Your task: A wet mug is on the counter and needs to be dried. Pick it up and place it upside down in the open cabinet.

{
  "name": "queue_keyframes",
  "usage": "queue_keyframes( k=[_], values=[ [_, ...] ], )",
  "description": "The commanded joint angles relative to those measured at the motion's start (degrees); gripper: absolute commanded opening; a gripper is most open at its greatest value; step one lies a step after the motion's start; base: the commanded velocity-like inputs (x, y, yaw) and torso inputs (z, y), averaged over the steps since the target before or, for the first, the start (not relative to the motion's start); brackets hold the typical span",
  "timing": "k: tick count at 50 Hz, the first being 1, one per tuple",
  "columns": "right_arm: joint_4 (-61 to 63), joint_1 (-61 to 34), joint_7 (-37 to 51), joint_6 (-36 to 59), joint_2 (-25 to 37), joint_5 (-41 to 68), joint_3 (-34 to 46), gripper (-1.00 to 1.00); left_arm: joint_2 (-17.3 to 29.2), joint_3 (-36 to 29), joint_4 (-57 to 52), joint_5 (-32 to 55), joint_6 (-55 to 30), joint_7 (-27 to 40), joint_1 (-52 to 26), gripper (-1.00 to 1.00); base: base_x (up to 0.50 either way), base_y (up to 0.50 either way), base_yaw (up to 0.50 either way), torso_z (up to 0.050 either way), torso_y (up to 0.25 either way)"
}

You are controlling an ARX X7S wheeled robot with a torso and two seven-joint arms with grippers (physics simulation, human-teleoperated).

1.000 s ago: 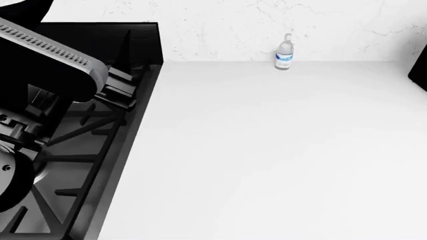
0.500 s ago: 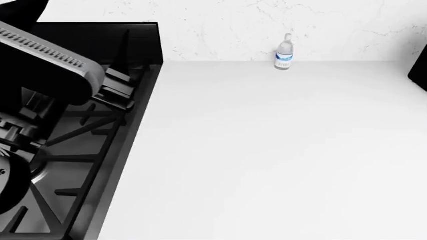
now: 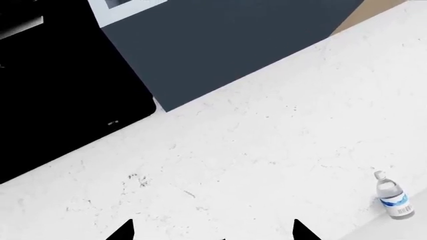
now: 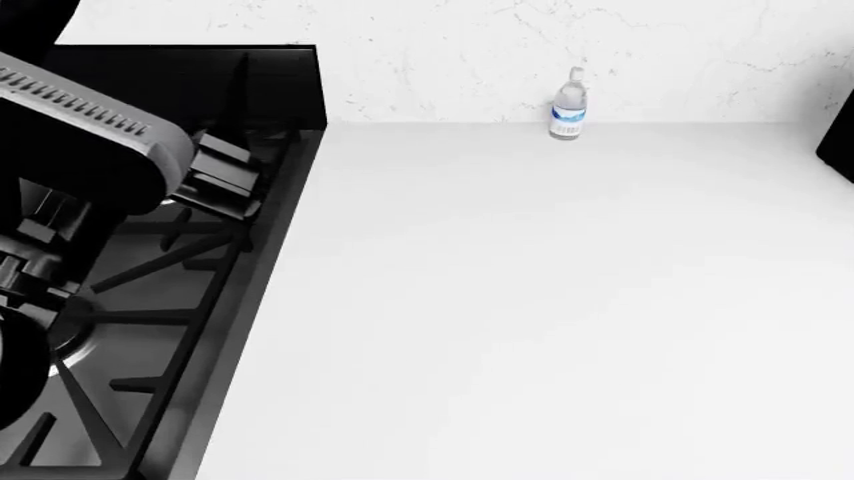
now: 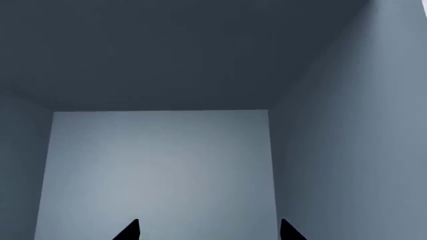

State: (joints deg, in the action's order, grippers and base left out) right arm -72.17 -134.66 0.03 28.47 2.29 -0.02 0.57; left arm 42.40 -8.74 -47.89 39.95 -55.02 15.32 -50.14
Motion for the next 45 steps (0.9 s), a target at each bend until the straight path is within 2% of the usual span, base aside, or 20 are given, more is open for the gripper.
queue_keyframes(
  k=[1, 36, 40, 45],
  values=[
    [3.5, -0.3, -0.2, 2.2, 0.0, 0.1, -0.6, 1.00, 0.1, 0.1, -0.1, 0.5, -0.1, 0.1, -0.6, 1.00, 0.00, 0.00, 0.00, 0.000, 0.000],
    [17.3, -0.3, -5.1, 11.5, 1.8, 3.2, -0.7, 1.00, 0.1, -1.5, -0.2, 0.6, -0.2, 0.6, -1.3, 1.00, 0.00, 0.00, 0.00, 0.000, 0.000],
    [21.6, 0.0, -6.2, 14.8, 2.2, 4.0, -0.7, 1.00, 0.2, -1.6, -0.3, 0.5, -0.2, 0.7, -1.2, 1.00, 0.00, 0.00, 0.00, 0.000, 0.000],
    [36.2, 5.1, -5.8, 24.5, 3.0, 5.5, -1.9, 1.00, 0.2, -1.9, -0.4, 0.6, -0.4, 0.9, -1.4, 1.00, 0.00, 0.00, 0.00, 0.000, 0.000]
  ],
)
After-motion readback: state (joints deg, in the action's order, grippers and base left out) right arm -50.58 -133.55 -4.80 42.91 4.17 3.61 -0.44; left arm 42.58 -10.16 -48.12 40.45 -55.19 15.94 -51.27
